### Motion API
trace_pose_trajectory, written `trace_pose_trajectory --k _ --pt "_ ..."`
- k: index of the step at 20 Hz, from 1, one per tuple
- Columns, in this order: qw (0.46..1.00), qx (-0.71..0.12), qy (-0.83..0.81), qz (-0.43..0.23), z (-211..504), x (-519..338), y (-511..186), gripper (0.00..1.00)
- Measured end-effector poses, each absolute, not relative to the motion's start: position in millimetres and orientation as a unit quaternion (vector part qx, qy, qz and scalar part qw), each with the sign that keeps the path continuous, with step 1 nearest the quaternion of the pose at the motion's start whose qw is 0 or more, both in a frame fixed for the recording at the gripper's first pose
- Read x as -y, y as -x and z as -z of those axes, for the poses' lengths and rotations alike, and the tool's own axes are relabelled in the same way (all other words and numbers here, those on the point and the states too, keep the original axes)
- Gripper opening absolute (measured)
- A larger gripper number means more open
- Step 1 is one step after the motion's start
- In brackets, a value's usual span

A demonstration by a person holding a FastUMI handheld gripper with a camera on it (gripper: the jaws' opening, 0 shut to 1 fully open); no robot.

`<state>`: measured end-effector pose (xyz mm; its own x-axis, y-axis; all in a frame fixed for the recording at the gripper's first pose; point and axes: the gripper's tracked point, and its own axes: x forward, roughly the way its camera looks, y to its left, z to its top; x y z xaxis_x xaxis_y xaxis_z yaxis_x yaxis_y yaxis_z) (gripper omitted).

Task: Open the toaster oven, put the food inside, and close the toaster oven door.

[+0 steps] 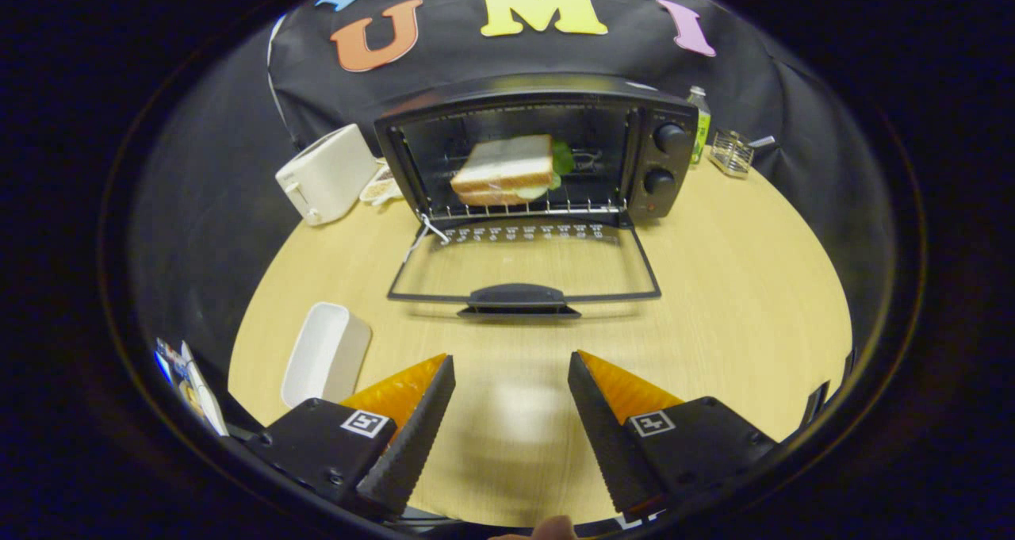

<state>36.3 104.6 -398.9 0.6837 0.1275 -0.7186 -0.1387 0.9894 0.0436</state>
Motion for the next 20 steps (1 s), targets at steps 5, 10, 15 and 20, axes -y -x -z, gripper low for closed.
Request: trace_pose_trajectory --k 5,10,15,20 --pt "0.912 -0.407 0.005 -0.059 434.1 -96.1 -60.7 0.95" --pt "0.916 -0.397 0.018 -0.046 445.9 -100.4 -94.0 0.95" --pt "0.920 -0.389 0.033 -0.031 446.1 -102.4 -103.8 0.96" --pt "0.919 -0.389 0.015 -0.056 422.7 -102.4 -101.3 0.95"
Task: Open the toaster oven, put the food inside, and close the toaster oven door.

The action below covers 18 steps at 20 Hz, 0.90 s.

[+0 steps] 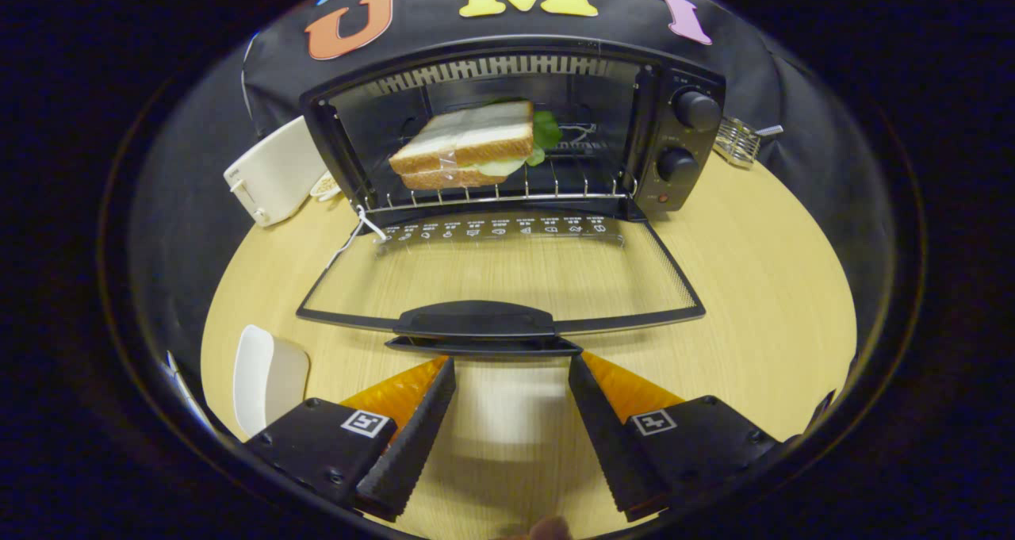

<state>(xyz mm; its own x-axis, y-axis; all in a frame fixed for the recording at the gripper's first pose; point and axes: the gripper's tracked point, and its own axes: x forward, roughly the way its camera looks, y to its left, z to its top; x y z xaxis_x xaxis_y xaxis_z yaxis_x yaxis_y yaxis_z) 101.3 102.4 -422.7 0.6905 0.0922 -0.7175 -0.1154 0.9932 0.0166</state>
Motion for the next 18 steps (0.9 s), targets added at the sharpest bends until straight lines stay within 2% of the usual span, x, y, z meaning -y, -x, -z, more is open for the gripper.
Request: trace_pose_trajectory --k 8,18 --pt "0.940 -0.328 0.003 -0.093 350.1 -112.3 -122.4 0.96" --pt "0.966 -0.207 0.090 -0.126 282.5 -138.0 -157.1 0.96"
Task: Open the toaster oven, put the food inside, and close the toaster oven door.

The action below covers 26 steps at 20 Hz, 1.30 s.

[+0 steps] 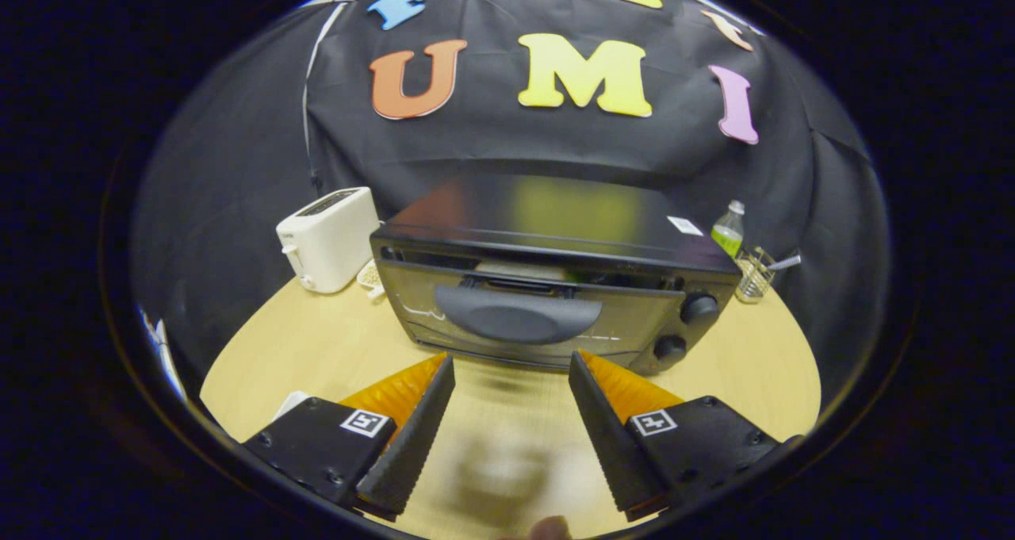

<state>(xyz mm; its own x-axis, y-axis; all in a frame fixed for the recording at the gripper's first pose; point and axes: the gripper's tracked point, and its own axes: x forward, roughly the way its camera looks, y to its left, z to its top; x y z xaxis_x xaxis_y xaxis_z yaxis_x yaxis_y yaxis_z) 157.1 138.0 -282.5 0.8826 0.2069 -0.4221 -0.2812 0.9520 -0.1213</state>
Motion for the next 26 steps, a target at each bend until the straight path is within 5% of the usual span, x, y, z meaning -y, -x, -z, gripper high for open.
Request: trace_pose_trajectory --k 8,26 --pt "0.983 -0.139 0.045 -0.113 209.4 -170.4 -142.9 0.96" --pt "0.999 -0.014 -0.005 -0.039 44.5 -165.5 75.0 1.00"
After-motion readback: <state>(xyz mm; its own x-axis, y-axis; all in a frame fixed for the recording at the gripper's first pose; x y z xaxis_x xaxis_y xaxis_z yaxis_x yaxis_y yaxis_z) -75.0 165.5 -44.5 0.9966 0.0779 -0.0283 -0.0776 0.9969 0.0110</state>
